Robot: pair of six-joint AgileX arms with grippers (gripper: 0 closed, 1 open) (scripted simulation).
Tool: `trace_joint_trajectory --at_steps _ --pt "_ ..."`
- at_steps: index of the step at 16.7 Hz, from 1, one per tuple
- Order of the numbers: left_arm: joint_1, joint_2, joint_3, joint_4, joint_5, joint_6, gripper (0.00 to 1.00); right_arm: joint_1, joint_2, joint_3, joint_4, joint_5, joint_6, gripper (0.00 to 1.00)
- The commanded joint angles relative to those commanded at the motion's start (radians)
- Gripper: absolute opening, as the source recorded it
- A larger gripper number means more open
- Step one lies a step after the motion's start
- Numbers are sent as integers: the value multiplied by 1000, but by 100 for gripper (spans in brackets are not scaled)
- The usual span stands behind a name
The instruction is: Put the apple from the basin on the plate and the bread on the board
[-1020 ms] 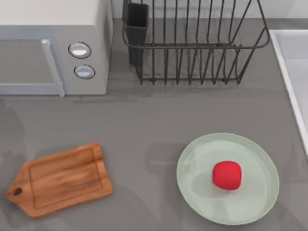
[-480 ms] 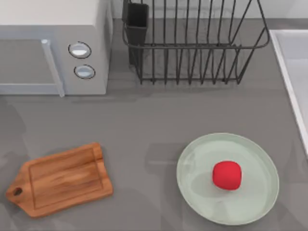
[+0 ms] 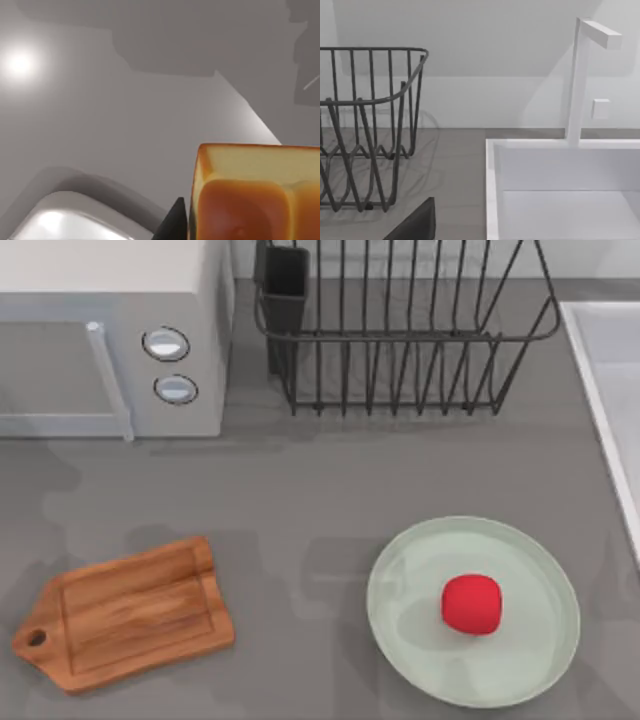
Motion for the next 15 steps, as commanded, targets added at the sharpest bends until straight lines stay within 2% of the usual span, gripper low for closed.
trace_joint_trajectory --at_steps 6,15 --pt "-140 -5 -14 41 -31 -637 0 0 0 0 0 0 0 100" --pt "-347 -13 -62 77 -45 -1757 0 0 0 0 0 0 0 100"
